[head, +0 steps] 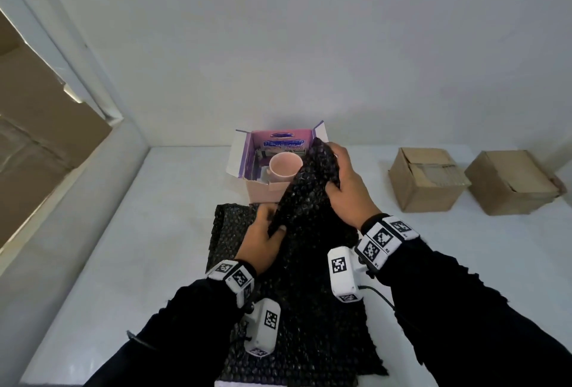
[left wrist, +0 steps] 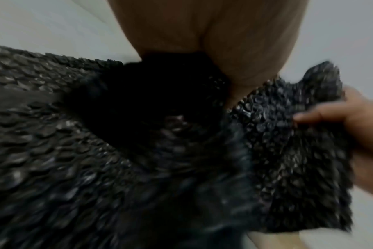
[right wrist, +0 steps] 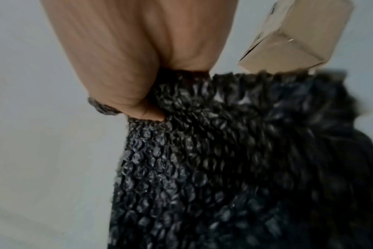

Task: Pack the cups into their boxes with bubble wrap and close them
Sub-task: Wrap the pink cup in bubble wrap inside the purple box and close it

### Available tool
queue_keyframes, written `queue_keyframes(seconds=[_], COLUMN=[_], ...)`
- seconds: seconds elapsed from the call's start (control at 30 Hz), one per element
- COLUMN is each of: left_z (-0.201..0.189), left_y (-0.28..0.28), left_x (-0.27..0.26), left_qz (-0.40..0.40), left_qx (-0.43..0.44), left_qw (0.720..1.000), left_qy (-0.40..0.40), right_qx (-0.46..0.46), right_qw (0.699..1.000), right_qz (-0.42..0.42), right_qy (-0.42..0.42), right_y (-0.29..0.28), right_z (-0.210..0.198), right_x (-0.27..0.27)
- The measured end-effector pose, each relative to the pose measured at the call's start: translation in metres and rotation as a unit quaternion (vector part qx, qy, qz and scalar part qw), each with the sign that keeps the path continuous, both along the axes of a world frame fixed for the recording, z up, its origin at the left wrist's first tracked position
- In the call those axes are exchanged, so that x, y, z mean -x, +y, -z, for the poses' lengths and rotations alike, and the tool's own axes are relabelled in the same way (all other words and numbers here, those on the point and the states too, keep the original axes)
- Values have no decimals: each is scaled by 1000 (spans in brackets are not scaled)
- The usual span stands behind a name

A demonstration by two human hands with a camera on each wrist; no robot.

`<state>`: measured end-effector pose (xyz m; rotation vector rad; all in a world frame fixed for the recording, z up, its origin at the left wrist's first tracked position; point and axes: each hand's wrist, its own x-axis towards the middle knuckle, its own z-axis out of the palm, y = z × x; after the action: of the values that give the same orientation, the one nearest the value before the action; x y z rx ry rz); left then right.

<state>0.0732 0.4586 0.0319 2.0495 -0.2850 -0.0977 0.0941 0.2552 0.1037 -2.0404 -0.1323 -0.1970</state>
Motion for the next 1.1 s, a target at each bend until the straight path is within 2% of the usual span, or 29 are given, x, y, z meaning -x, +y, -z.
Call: queue_keyframes(seconds=[0.07,0.17,0.23,0.3,0.33,0.37,0.47,0.57,0.63,0.77,0.83,0.9,1.0,1.1], left_z=[-10,-30,-49,-64,-69,-73,-82,-90,-94,-107,-110,-108,-100,-89], left_y=[4,4,-1,-3,-5,-6,-10,-8,-2,9,12,13,11,12], left_x=[-12,-30,-37,-48,-54,-58,-74,-99,-120,-157,-170,-182,-201,-214], left_qz=[-16,-78,-90,-46,-29,-18,-10,17,-1,-30,-15,-8,-43,-82], left_qx=[51,101,232,355,378,377,281,211,130,-42,-152,-231,-302,-317], left_qw=[998,991,960,913,904,908,959,976,982,970,946,930,923,929], left_qy=[21,50,127,194,197,181,48,-56,-137,-237,-284,-285,-234,-170], right_qx=[13,56,91,102,92,71,60,89,96,155,171,184,201,236], right_qw=[998,995,993,992,993,994,991,988,985,973,971,969,966,955], right_qz=[-11,-37,-59,-62,-70,-87,-115,-116,-130,-142,-138,-140,-154,-177], right_qy=[-65,-78,-56,-30,-21,-13,-14,-40,-53,-91,-98,-91,-54,-26], right_y=[-1,-3,-2,2,4,6,11,8,4,4,10,17,30,41], right_z=[1,11,19,21,20,18,7,-5,-15,-33,-38,-37,-32,-20], right_x=[-2,-8,-12,-16,-18,-21,-40,-70,-90,-135,-158,-180,-203,-211])
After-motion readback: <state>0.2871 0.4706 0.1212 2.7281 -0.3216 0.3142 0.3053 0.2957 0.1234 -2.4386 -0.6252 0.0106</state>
